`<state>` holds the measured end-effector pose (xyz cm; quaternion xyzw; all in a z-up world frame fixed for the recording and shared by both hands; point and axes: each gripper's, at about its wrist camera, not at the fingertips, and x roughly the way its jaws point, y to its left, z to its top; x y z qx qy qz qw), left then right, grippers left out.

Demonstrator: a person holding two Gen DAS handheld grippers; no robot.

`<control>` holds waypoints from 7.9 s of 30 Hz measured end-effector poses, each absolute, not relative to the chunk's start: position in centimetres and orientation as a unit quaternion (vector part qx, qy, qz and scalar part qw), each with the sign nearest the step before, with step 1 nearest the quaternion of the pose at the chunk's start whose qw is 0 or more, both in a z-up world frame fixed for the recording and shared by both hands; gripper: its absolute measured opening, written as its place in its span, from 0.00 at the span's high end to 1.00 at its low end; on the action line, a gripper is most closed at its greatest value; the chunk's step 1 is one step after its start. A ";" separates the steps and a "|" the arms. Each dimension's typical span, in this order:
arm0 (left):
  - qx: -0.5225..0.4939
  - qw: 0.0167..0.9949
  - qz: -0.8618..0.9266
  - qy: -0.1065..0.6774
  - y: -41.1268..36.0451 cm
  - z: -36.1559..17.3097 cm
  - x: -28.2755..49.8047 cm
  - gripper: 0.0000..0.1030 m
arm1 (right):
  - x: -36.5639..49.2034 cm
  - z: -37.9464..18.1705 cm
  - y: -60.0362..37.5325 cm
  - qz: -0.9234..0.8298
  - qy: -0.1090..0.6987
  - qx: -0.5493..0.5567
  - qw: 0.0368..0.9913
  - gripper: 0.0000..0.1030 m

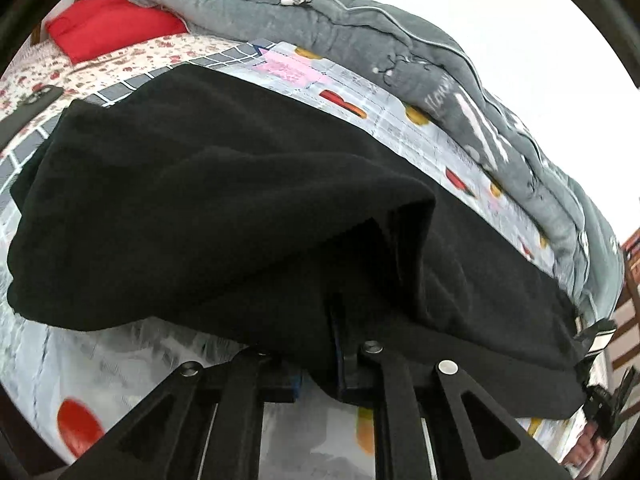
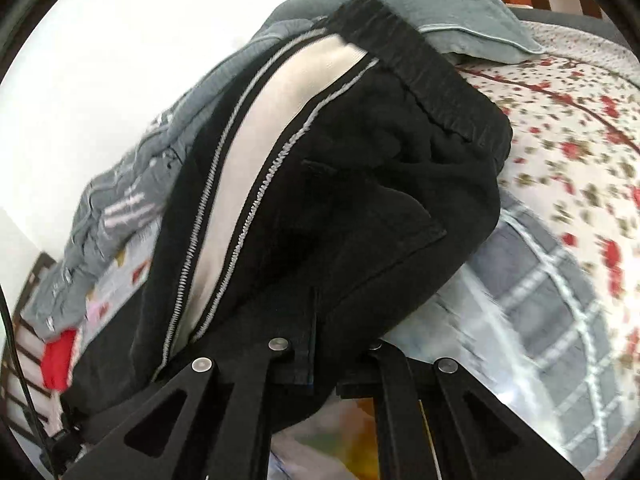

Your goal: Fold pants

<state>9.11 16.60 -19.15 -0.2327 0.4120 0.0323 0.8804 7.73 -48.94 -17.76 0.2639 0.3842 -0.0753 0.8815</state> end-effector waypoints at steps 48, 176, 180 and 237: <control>-0.421 0.856 0.004 0.301 21.6 -18.9 9.7 0.45 | 14.6 -17.9 -37.8 0.002 0.442 0.202 0.874 0.65; -0.382 0.858 0.156 0.305 32.9 -20.0 5.8 0.65 | 13.1 -15.8 -35.1 0.024 0.425 0.157 0.891 0.50; -0.378 0.862 0.181 0.284 32.8 -19.6 4.7 0.38 | 13.0 -16.2 -36.0 0.020 0.426 0.170 0.888 0.50; -0.360 0.883 0.160 0.256 33.0 -19.9 6.1 0.91 | 8.7 -16.9 -43.3 -0.065 0.416 0.193 0.886 0.50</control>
